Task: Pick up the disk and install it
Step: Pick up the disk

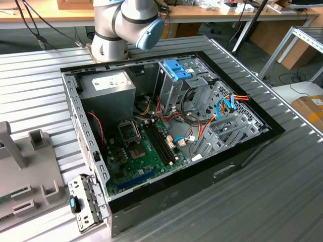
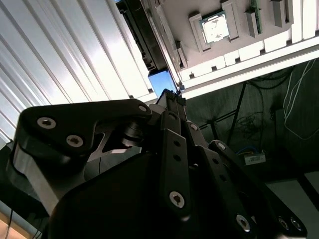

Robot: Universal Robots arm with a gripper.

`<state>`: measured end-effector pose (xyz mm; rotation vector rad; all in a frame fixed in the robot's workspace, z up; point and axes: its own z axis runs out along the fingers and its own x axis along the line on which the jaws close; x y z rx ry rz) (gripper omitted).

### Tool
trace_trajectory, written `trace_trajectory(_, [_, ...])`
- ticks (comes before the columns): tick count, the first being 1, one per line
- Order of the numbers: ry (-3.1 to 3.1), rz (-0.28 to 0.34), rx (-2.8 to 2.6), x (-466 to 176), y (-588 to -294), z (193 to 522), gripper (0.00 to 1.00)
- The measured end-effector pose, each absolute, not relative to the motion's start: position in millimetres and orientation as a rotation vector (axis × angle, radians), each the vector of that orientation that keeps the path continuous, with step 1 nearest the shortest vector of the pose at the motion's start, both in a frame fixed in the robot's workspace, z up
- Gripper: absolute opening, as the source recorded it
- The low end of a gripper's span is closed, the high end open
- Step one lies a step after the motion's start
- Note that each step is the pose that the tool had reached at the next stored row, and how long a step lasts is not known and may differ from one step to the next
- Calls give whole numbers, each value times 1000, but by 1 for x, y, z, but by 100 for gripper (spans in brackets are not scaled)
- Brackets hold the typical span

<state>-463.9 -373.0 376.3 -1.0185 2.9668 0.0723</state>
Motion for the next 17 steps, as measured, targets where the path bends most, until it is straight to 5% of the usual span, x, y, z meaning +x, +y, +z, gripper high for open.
trace_trajectory(17, [2952, 72, -1062, -464, -373, 376, 11])
